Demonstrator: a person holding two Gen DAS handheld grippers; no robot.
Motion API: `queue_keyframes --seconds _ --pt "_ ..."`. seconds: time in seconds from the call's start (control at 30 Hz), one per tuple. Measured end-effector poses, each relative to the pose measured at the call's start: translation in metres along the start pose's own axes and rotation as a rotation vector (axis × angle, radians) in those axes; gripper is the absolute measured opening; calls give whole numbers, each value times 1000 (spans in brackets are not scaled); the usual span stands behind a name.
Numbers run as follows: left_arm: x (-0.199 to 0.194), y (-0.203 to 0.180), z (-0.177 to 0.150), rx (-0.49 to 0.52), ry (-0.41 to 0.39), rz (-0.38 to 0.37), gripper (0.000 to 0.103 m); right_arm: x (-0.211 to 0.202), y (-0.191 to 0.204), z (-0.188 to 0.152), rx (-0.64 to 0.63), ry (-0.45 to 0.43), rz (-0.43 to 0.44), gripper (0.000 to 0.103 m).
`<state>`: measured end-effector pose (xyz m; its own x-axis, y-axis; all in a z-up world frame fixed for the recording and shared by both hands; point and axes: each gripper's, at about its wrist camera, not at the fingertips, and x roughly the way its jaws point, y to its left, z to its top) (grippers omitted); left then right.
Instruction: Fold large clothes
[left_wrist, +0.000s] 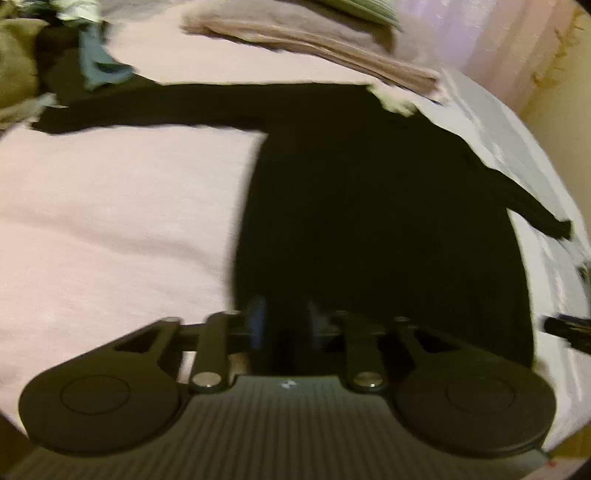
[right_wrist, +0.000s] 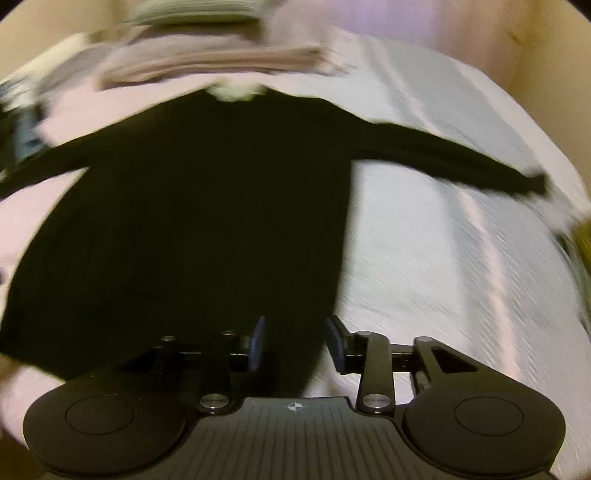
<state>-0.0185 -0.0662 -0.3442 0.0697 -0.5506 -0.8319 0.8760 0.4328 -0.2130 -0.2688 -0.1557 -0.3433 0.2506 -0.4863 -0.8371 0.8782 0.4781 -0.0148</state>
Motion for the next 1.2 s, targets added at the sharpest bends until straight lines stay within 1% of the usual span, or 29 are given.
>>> queue_keyframes --seconds 0.03,0.07,0.1,0.13,0.17,0.2,0.23,0.27,0.3,0.33,0.4,0.47,0.53,0.57,0.63,0.67,0.77,0.83,0.87,0.9,0.97,1.03,1.07,1.2 --pt "11 -8 -6 22 30 9 29 10 10 -4 -37 13 29 35" --pt "24 -14 -14 41 78 28 29 22 19 -12 -69 53 50 35" --pt "34 -20 -24 53 137 47 28 32 23 -19 -79 101 57 35" --pt "40 -23 -33 68 169 72 28 42 25 -33 -64 171 59 35" --pt "37 -27 -41 88 154 93 28 44 23 -43 -42 197 66 35" --pt "31 -29 -46 99 157 108 28 37 20 -51 -25 190 80 35" --pt "25 -32 -49 102 177 124 28 28 17 -56 -13 198 86 35" --pt "15 -36 -51 104 196 138 28 23 14 -59 0 228 91 35" --pt "5 -40 -51 110 211 158 28 17 10 -60 28 281 104 35" --pt "-5 -46 -50 118 225 182 28 8 5 -59 68 307 115 35" --pt "-32 -60 -45 135 249 211 31 -19 -6 -55 131 279 160 36" --pt "-64 -75 -36 131 247 226 38 -56 -12 -39 158 224 171 36" --pt "-98 -90 -29 148 208 229 48 -89 -16 -24 168 177 180 37" --pt "-115 -101 -27 158 179 227 50 -108 -16 -16 162 153 186 38" --pt "-146 -116 -24 165 135 219 60 -140 -14 -7 134 114 187 42" --pt "-159 -124 -23 164 119 212 60 -154 -13 -6 119 104 184 44" --pt "-189 -143 -20 162 83 211 60 -186 -4 -8 101 96 184 46" --pt "-199 -155 -12 165 72 203 60 -200 -3 -8 98 107 191 46" --pt "-206 -158 -14 166 70 199 60 -199 -3 6 97 111 195 46" --pt "-211 -163 -14 165 67 192 60 -206 1 9 91 112 197 46" --pt "-230 -168 -23 165 60 177 61 -224 1 6 75 108 199 46" --pt "-247 -175 -27 176 45 169 67 -237 3 3 45 101 197 46" --pt "-253 -178 -28 186 36 168 68 -244 5 3 35 93 196 46" --pt "-276 -186 -33 197 18 163 68 -263 9 0 19 77 194 46"
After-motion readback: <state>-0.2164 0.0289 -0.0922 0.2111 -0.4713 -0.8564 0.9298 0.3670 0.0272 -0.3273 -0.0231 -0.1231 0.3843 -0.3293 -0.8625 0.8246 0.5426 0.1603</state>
